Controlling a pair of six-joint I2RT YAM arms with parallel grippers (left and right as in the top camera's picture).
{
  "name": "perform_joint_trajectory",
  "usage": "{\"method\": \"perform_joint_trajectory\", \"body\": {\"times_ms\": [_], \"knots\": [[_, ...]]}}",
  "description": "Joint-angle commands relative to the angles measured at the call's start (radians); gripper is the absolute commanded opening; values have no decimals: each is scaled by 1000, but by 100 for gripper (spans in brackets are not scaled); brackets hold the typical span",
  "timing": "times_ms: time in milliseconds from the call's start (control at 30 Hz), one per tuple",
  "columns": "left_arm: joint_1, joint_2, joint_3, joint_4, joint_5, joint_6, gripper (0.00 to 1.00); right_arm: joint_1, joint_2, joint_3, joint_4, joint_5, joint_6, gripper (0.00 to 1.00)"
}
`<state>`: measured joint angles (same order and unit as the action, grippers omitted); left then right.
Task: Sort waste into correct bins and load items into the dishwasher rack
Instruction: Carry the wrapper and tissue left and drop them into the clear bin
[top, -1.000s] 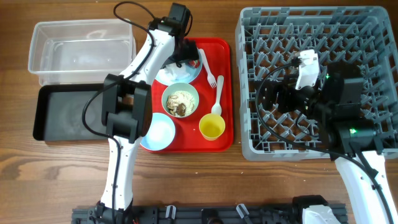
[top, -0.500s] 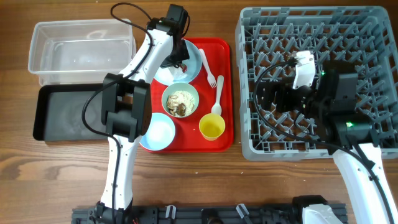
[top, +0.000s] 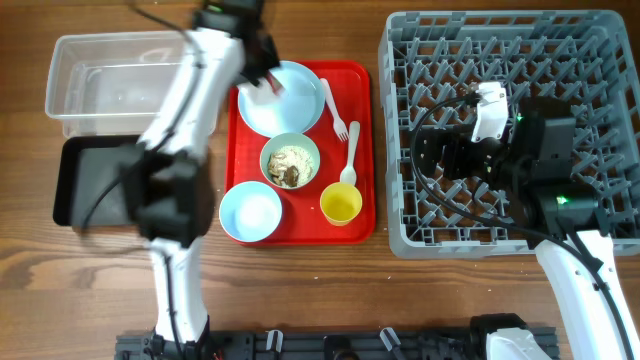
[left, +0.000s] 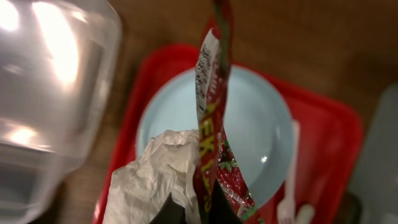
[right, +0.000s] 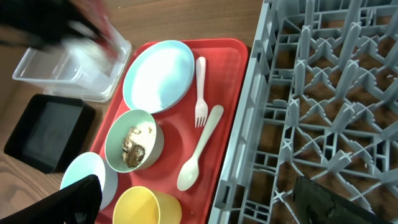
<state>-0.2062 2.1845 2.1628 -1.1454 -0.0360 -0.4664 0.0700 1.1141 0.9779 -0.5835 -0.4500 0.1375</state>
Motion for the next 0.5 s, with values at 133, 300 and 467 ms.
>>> {"method": "perform_joint_trajectory", "body": {"times_ms": [133,300,467], "knots": [[253,-109,13,-73,-104,17,4,-4,8,16,52,-20,22,100],[373,-31,-24,-29,-104,17,10,-4,8,16,53,-19,19,100],[430,53,-26,0,-104,18,68,-4,8,16,76,-19,19,100]]}}
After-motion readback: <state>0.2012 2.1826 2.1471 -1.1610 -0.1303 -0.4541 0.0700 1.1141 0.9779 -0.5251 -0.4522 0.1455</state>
